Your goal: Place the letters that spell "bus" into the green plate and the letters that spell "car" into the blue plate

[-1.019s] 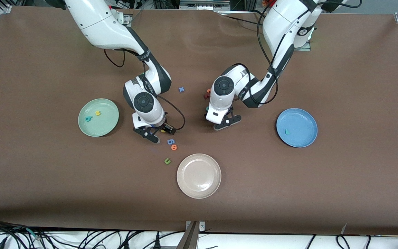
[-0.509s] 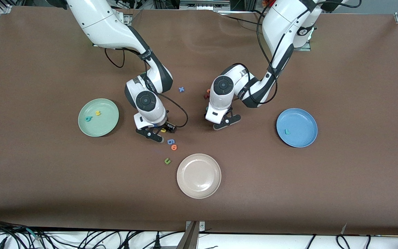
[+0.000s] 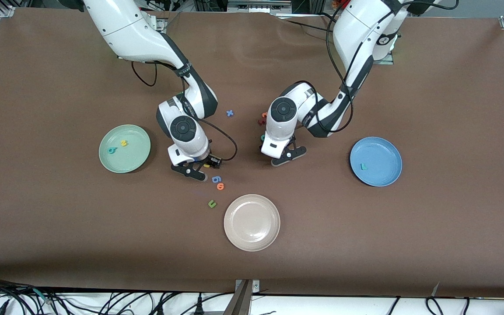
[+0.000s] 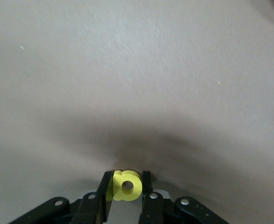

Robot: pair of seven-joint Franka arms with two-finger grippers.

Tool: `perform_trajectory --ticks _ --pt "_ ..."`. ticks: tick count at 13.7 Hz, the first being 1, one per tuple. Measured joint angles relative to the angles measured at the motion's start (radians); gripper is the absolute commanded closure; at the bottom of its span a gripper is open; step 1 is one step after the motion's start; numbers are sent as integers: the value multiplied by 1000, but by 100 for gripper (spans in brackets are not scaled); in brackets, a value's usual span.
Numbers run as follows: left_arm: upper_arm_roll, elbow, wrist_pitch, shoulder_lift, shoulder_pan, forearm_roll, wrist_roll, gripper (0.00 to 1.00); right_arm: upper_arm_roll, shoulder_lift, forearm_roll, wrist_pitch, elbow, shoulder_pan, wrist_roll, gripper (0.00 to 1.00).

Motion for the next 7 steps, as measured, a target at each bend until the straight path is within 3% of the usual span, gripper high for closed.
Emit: perform_trajectory --ticks 4,7 --pt "-1 99 -221 -6 61 -13 170 74 -1 -4 -1 0 2 0 -7 86" --pt "0 150 -395 -28 156 -27 433 74 -1 -4 -1 -1 2 0 -9 91"
